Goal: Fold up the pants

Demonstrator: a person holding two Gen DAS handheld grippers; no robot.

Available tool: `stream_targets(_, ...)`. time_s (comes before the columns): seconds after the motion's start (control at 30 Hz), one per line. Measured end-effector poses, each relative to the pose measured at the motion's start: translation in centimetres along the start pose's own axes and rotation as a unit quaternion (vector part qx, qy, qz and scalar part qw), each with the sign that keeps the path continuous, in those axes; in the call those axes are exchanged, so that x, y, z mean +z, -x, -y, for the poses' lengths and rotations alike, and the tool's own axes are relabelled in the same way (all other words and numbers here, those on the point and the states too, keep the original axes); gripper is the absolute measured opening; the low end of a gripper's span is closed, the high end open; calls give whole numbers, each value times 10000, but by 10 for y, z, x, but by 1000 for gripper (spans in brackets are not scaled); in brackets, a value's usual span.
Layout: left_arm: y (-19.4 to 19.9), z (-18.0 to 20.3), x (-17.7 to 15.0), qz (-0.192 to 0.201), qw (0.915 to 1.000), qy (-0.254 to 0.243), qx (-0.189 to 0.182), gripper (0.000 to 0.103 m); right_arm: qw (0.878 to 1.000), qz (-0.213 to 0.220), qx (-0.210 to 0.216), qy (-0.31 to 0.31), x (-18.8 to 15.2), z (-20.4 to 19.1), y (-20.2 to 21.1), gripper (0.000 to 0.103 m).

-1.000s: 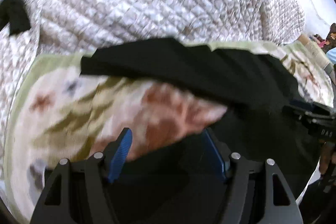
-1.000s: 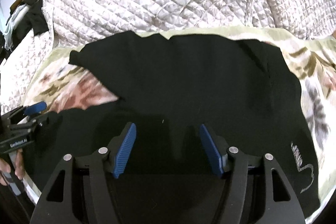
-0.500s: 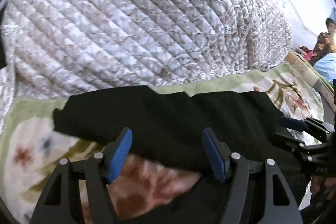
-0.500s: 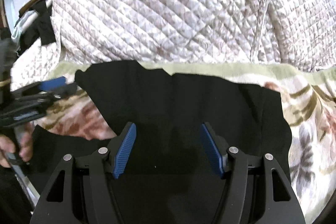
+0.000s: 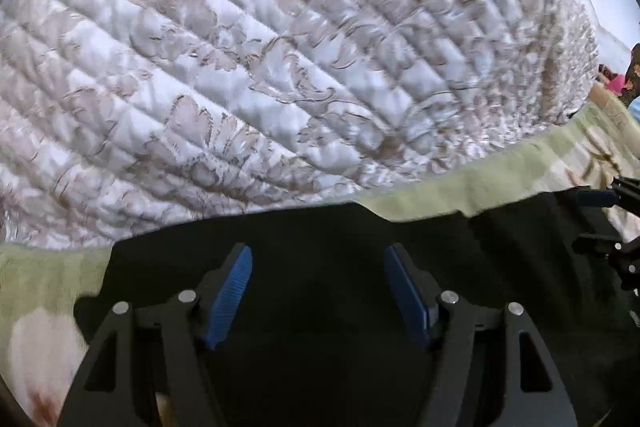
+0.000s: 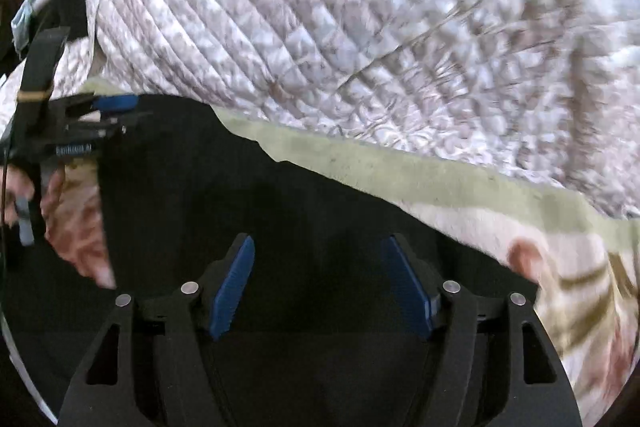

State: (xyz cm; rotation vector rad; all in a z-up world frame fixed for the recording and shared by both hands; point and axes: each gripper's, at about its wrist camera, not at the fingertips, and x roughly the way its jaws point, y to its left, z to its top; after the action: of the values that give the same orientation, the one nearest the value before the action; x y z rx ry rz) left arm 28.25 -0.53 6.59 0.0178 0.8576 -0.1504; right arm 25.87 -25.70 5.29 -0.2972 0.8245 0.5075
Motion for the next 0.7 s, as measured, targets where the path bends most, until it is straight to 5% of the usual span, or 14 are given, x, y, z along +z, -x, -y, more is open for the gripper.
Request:
stream_targets(0.27,-37,-2,11,-45,9977,144,-664,75,9991,-409,143,-23,14,31,-56,69)
stream_targets(0.5,-47,2,9,35,9977,-14,-673,80,9971,-647,392,-28,15,41,-76,73)
stream_targets(0.6,-48,8,9,27,9986,-183,-499,79,9975,-603,360,122,15,36,-74,57)
stream_targets(0.7,-49,6,8,76,9992,-167,-367,61,9978,-528,312,235,14,29,-69,30)
